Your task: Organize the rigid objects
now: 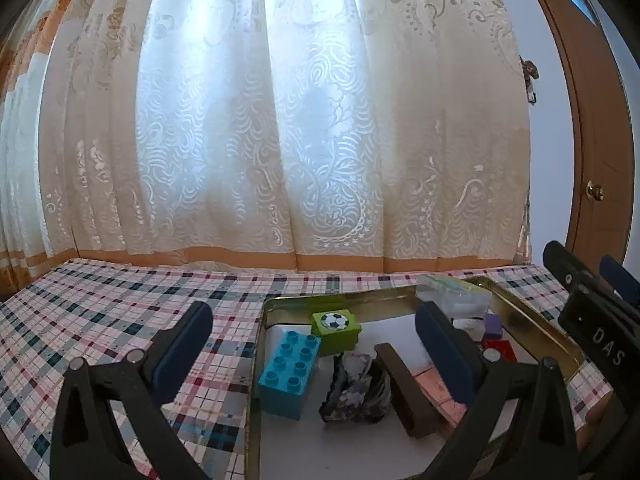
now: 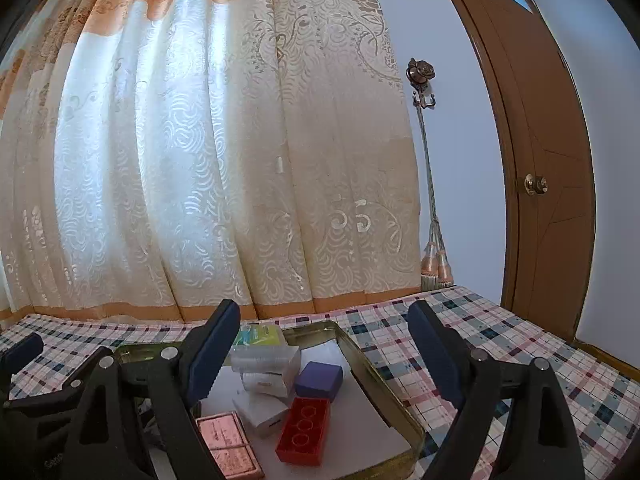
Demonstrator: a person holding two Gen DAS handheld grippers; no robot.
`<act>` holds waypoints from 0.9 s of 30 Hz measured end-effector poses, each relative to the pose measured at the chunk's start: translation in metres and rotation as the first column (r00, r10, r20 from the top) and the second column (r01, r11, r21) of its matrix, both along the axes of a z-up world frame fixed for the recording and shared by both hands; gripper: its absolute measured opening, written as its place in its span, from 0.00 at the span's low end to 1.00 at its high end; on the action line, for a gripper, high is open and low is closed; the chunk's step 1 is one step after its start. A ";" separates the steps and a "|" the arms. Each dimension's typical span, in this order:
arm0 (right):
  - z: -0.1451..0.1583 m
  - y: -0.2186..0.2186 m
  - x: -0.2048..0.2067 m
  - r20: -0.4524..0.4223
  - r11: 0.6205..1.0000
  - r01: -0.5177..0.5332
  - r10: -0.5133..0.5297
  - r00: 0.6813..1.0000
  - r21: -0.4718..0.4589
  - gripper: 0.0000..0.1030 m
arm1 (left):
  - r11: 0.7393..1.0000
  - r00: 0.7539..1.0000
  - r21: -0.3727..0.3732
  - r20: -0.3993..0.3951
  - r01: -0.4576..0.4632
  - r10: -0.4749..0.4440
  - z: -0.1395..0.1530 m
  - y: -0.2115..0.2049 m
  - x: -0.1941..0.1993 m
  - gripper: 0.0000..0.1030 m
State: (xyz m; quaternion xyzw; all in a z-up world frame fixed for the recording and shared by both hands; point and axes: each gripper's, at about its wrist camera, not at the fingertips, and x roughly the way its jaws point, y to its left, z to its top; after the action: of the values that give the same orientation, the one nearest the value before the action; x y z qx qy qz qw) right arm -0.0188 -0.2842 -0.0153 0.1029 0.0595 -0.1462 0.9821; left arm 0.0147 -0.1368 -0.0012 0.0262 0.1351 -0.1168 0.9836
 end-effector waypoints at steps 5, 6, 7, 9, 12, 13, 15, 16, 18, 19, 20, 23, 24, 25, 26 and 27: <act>0.001 0.003 -0.006 -0.001 1.000 0.003 -0.003 1.000 -0.001 0.85 | 1.000 1.000 -0.001 0.003 0.003 -0.003 0.000 0.008 -0.005 1.00; 0.001 0.003 -0.008 0.001 1.000 0.004 -0.004 1.000 0.001 0.85 | 1.000 1.000 -0.002 0.003 0.004 -0.004 0.000 0.009 -0.006 1.00; 0.001 0.004 -0.010 0.003 1.000 0.004 -0.004 1.000 0.003 0.85 | 1.000 1.000 -0.002 0.003 0.005 -0.005 0.000 0.010 -0.006 1.00; 0.001 0.004 -0.014 0.013 1.000 0.004 -0.004 1.000 0.009 0.85 | 1.000 1.000 -0.001 0.002 0.007 -0.007 0.000 0.012 -0.007 1.00; 0.002 0.007 -0.019 0.017 1.000 0.011 -0.011 1.000 -0.002 0.86 | 1.000 1.000 0.001 0.003 0.012 -0.012 0.000 0.015 -0.010 1.00; 0.002 0.008 -0.020 0.018 1.000 0.013 -0.013 1.000 -0.007 0.86 | 1.000 1.000 0.002 0.003 0.014 -0.014 0.000 0.016 -0.011 1.00; 0.002 0.011 -0.024 0.024 1.000 0.017 -0.017 1.000 -0.018 0.86 | 1.000 1.000 0.002 0.003 0.019 -0.019 0.000 0.018 -0.013 1.00; 0.003 0.012 -0.025 0.025 1.000 0.020 -0.019 1.000 -0.023 0.86 | 1.000 1.000 0.002 0.003 0.022 -0.022 0.000 0.019 -0.014 1.00; 0.003 0.014 -0.028 0.030 0.999 0.024 -0.023 0.999 -0.033 0.86 | 1.000 1.000 0.002 0.004 0.023 -0.023 -0.001 0.021 -0.017 1.00; 0.003 0.015 -0.030 0.032 0.999 0.027 -0.026 0.999 -0.038 0.86 | 1.000 1.000 0.003 0.005 0.024 -0.024 0.000 0.022 -0.017 1.00; 0.004 0.015 -0.032 0.035 0.999 0.029 -0.028 0.999 -0.043 0.86 | 1.000 1.000 0.004 0.005 0.025 -0.025 0.000 0.022 -0.018 1.00; 0.005 0.019 -0.039 0.046 0.998 0.037 -0.034 0.998 -0.059 0.86 | 1.000 1.000 0.011 0.007 0.028 -0.028 -0.001 0.021 -0.021 1.00; 0.005 0.020 -0.041 0.050 0.997 0.039 -0.036 0.998 -0.063 0.86 | 1.000 1.000 0.013 0.007 0.027 -0.027 -0.001 0.021 -0.021 1.00; 0.006 0.021 -0.043 0.056 0.997 0.042 -0.039 0.998 -0.067 0.86 | 1.000 1.000 0.017 0.008 0.023 -0.023 -0.001 0.020 -0.022 1.00; 0.006 0.022 -0.046 0.064 0.996 0.047 -0.042 0.997 -0.073 0.87 | 1.000 1.000 0.018 0.005 0.025 -0.025 -0.001 0.020 -0.022 1.00; 0.007 0.023 -0.047 0.069 0.996 0.051 -0.046 0.997 -0.077 0.87 | 0.999 1.000 0.018 0.003 0.029 -0.029 -0.001 0.020 -0.022 1.00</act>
State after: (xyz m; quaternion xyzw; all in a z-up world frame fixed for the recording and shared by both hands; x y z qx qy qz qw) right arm -0.0662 -0.2616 -0.0085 0.0701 0.0181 -0.1686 0.9830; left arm -0.0077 -0.1168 -0.0019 0.0372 0.1343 -0.1295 0.9817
